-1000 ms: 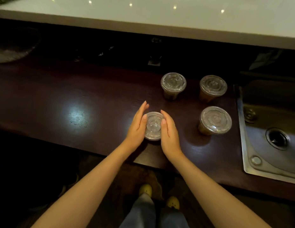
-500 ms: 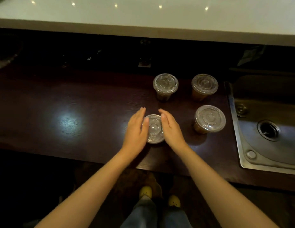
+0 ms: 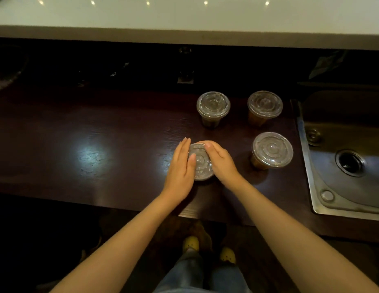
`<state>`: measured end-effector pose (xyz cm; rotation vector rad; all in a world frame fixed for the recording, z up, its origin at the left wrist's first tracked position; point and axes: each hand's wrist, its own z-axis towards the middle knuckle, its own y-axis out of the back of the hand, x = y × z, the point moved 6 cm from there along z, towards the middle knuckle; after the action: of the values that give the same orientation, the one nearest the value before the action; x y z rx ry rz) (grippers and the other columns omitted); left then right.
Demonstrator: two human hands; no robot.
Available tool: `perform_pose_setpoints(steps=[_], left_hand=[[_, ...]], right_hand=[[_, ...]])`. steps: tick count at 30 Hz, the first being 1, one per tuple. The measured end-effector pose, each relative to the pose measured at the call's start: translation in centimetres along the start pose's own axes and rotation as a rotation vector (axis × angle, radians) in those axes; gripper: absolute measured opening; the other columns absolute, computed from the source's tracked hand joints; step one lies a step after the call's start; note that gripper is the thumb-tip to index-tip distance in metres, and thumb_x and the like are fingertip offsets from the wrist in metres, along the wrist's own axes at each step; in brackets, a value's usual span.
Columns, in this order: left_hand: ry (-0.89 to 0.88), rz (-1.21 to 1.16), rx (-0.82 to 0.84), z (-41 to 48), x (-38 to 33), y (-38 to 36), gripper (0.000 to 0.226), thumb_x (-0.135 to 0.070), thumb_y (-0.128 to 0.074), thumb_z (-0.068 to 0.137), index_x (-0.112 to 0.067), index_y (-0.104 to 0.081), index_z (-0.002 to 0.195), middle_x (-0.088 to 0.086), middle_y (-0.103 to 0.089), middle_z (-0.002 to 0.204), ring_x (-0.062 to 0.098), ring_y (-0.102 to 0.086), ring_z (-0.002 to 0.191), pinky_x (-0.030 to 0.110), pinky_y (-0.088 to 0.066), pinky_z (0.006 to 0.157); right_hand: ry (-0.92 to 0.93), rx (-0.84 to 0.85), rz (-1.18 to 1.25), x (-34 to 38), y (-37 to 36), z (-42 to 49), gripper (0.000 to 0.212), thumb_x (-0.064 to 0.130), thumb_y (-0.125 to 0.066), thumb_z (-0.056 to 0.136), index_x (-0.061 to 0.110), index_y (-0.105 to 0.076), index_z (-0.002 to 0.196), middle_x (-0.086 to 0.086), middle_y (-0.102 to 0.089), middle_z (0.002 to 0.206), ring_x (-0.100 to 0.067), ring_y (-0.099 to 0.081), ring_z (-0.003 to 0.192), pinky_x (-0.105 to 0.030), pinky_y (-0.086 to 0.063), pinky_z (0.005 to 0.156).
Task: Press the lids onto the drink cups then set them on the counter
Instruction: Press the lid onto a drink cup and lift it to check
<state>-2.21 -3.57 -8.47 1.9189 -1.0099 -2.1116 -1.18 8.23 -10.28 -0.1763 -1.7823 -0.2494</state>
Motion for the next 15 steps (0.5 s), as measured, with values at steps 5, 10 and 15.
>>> perform_pose_setpoints(steps=[5, 10, 15], left_hand=[[-0.113, 0.118, 0.153, 3.1, 0.2, 0.4, 0.048, -0.029, -0.025, 0.099, -0.014, -0.024, 0.144, 0.005, -0.019, 0.155, 0.007, -0.002, 0.139, 0.029, -0.004, 0.117], [-0.266, 0.496, 0.399, 4.8, 0.1, 1.2, 0.059, -0.044, -0.026, 0.092, -0.020, -0.023, 0.146, 0.001, -0.021, 0.155, 0.012, -0.005, 0.143, 0.035, -0.008, 0.118], [-0.322, 0.564, 0.313, 3.6, -2.6, 0.5, 0.058, -0.043, -0.029, 0.092, -0.011, -0.039, 0.139, 0.008, -0.036, 0.149, 0.018, -0.023, 0.142, 0.028, -0.012, 0.115]], right_hand=[[-0.011, -0.270, 0.135, -0.6, -0.7, -3.5, 0.028, 0.018, -0.033, 0.101, 0.007, -0.053, 0.118, 0.006, -0.059, 0.102, 0.009, -0.055, 0.085, 0.000, -0.039, 0.074], [-0.050, -0.095, 0.162, -2.3, -1.6, -6.3, 0.042, 0.018, -0.028, 0.101, 0.013, -0.030, 0.143, 0.012, -0.040, 0.133, 0.003, -0.037, 0.122, 0.010, -0.026, 0.084], [-0.010, 0.119, 0.066, -4.1, 0.1, -6.4, 0.061, -0.004, -0.039, 0.091, 0.022, -0.025, 0.144, 0.008, -0.030, 0.148, -0.005, -0.025, 0.139, -0.022, -0.020, 0.115]])
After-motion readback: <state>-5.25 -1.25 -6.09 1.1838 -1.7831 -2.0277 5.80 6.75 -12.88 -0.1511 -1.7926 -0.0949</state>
